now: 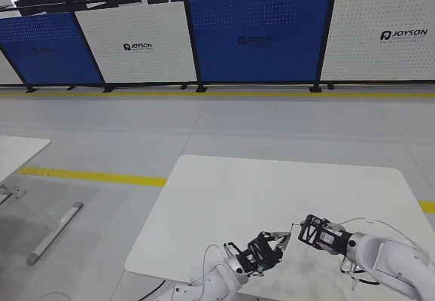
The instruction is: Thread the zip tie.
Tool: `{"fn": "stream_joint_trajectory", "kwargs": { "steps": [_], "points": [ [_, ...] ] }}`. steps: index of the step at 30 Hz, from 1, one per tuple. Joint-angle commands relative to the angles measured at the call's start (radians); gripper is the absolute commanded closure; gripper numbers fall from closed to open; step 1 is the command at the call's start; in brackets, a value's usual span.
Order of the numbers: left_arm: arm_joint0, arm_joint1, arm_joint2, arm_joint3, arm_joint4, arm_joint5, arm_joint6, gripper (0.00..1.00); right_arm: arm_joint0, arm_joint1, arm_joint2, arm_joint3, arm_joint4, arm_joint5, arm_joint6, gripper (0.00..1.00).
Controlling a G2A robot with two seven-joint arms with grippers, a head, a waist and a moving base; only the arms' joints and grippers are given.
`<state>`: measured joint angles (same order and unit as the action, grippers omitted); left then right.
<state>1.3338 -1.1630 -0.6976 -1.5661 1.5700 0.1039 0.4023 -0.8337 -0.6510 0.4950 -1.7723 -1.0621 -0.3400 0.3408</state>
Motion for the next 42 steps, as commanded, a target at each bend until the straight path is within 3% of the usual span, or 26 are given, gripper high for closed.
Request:
{"fn": "stream_joint_trajectory", "kwargs": {
  "steps": [1, 42],
  "points": [
    [0.001, 0.0, -0.001, 0.001, 0.0, -0.002, 0.0, 1.0, 0.0, 0.001, 0.0, 0.0, -0.001, 0.0, -0.002, 1.0],
    [0.006, -0.008, -0.013, 0.011, -0.001, 0.004, 0.011, 1.0, -0.015, 0.008, 0.012, -0.001, -0.002, 0.0, -0.006, 1.0]
  ]
}}
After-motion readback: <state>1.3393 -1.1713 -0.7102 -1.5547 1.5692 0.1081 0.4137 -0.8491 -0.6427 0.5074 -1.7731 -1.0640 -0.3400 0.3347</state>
